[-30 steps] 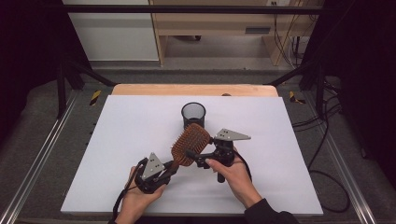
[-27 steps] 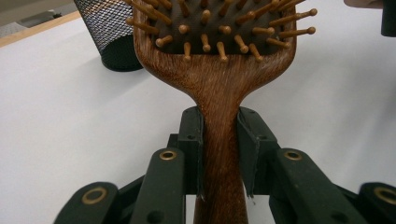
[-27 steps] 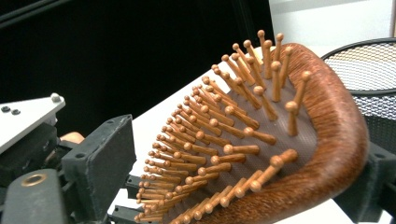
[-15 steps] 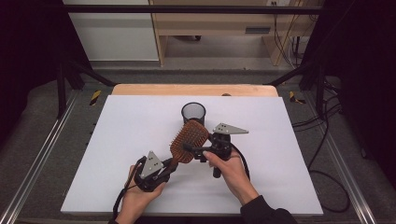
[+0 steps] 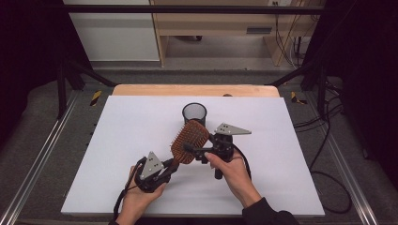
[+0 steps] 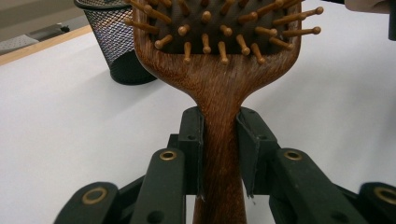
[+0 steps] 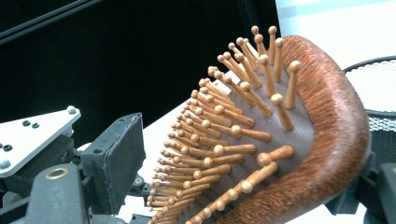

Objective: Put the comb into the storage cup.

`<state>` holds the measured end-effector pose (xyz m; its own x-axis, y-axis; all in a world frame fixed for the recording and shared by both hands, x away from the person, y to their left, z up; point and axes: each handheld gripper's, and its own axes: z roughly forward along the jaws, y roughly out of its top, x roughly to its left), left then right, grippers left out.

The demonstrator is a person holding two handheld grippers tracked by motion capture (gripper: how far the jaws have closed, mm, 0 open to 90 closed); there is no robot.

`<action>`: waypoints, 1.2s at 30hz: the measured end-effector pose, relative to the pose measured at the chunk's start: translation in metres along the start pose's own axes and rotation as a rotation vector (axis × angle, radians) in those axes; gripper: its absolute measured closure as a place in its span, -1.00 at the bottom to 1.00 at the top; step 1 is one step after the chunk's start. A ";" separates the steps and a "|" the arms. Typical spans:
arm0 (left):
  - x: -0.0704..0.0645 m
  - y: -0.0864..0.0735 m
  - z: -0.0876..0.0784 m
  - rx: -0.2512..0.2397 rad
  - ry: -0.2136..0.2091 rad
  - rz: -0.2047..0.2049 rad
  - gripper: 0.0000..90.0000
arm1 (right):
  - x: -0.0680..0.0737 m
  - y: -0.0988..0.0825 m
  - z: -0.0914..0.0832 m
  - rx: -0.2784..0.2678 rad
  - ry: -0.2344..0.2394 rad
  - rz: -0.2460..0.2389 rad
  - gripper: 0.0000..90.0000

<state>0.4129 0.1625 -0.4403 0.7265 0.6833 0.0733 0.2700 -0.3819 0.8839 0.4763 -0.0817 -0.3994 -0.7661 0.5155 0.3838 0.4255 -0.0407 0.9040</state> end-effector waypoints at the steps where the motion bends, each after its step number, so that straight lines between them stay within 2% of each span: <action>1: 0.001 0.000 -0.001 -0.002 0.000 0.002 0.62 | 0.001 0.001 0.000 -0.001 0.000 -0.003 -0.54; 10: 0.001 0.003 -0.006 -0.020 0.012 0.020 0.62 | 0.007 0.007 -0.002 -0.018 0.011 -0.024 -0.43; 36: 0.002 0.002 -0.005 -0.020 0.022 0.017 0.62 | 0.016 0.011 -0.002 -0.038 0.031 -0.018 -0.32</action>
<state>0.4115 0.1661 -0.4357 0.7167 0.6904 0.0987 0.2447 -0.3814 0.8915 0.4680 -0.0755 -0.3830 -0.7884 0.4894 0.3728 0.3934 -0.0649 0.9171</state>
